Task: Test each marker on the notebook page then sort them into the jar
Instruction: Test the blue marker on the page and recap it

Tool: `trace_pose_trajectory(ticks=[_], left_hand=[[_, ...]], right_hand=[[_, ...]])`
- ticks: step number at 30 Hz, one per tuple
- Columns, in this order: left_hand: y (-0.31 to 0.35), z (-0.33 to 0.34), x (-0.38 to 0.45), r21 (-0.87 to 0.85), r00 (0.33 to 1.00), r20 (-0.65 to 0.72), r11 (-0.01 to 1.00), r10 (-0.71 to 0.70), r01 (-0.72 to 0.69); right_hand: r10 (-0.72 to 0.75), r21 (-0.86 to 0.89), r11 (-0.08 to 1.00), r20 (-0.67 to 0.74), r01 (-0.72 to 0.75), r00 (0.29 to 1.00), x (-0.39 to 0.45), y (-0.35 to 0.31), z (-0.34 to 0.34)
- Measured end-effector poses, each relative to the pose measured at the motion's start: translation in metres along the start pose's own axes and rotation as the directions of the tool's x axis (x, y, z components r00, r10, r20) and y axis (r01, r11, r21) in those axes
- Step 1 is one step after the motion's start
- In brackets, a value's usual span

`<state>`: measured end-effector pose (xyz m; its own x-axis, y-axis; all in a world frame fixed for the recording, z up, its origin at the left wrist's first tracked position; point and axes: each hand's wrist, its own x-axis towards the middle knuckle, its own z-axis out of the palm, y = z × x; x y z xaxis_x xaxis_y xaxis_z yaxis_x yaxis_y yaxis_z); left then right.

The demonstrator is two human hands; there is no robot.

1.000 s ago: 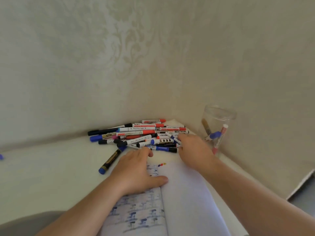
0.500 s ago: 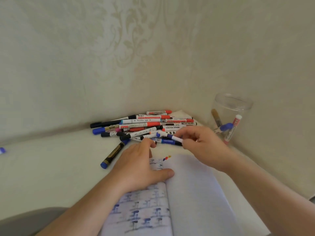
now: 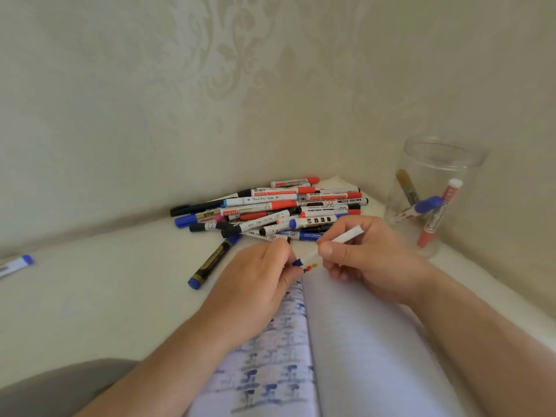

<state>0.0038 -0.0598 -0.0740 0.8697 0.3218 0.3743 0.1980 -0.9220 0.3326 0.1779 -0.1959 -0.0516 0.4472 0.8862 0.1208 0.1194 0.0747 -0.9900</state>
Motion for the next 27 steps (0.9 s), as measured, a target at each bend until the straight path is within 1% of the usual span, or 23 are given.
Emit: trace_pose_trajectory(ticks=[1,2,5,7,9,12,15,16,17,19,20,21,22,23,24,26,27], left_hand=[[0.000,0.001,-0.001,-0.007,1.000,-0.003,1.000,0.014,-0.014],[0.000,0.001,-0.002,-0.020,1.000,-0.002,0.999,0.028,-0.028],[-0.001,0.004,-0.001,-0.014,0.992,0.002,0.992,0.128,-0.127],[-0.001,0.004,0.001,0.022,0.988,0.000,0.988,0.155,-0.155],[-0.003,0.004,0.001,0.020,0.987,-0.018,0.987,0.160,-0.159],[-0.007,0.002,0.003,-0.029,0.992,0.004,0.992,0.123,-0.123],[-0.009,0.001,0.003,-0.118,0.997,0.024,0.990,0.074,-0.071],[-0.009,0.000,0.002,-0.157,0.998,0.033,0.987,0.044,-0.038],[-0.009,-0.001,0.002,-0.193,0.999,0.039,0.981,0.014,-0.006],[-0.008,-0.004,0.000,-0.221,0.997,0.078,0.974,-0.024,0.041],[-0.007,-0.005,-0.001,-0.184,0.993,0.115,0.982,-0.012,0.033],[-0.007,-0.005,-0.001,-0.130,0.988,0.154,0.991,0.022,-0.002],[-0.005,-0.006,-0.001,-0.069,0.979,0.193,0.996,0.061,-0.048],[-0.005,-0.005,-0.001,-0.017,0.969,0.227,0.995,0.098,-0.097],[-0.005,-0.005,0.000,0.018,0.963,0.247,0.993,0.110,-0.117],[-0.006,-0.003,0.001,0.036,0.957,0.274,0.993,0.095,-0.109],[-0.006,-0.002,0.002,0.037,0.956,0.281,0.994,0.087,-0.102]], right_hand=[[0.000,0.043,0.999,0.042,-0.002,0.999,-0.001,0.001,0.002],[-0.002,0.042,0.999,0.073,-0.001,0.997,-0.002,0.002,0.005],[-0.027,-0.060,0.998,0.112,0.033,0.993,-0.003,0.007,0.012],[-0.035,-0.080,0.996,0.113,0.044,0.993,-0.003,0.009,0.015],[-0.036,-0.082,0.996,0.104,0.045,0.994,-0.003,0.009,0.016],[-0.047,-0.069,0.996,0.089,0.053,0.995,-0.005,0.009,0.014],[-0.054,-0.047,0.997,0.084,0.058,0.995,-0.007,0.005,0.012],[-0.051,0.003,0.999,0.051,0.050,0.997,-0.006,0.002,0.010],[-0.034,0.103,0.994,-0.005,0.034,0.999,-0.004,-0.001,0.008],[0.038,0.356,0.934,-0.124,0.009,0.992,-0.003,-0.009,-0.002],[0.064,0.429,0.903,-0.173,0.017,0.983,-0.003,-0.013,-0.009],[0.077,0.443,0.896,-0.208,0.024,0.975,-0.003,-0.015,-0.014],[0.078,0.405,0.914,-0.227,0.021,0.971,-0.004,-0.016,-0.017],[0.076,0.327,0.945,-0.239,0.006,0.968,-0.005,-0.015,-0.018],[0.075,0.222,0.975,-0.248,-0.018,0.966,-0.006,-0.012,-0.017],[0.069,-0.006,0.997,-0.268,-0.073,0.961,-0.007,-0.007,-0.010],[0.064,-0.119,0.988,-0.272,-0.100,0.960,-0.007,-0.004,-0.006]])
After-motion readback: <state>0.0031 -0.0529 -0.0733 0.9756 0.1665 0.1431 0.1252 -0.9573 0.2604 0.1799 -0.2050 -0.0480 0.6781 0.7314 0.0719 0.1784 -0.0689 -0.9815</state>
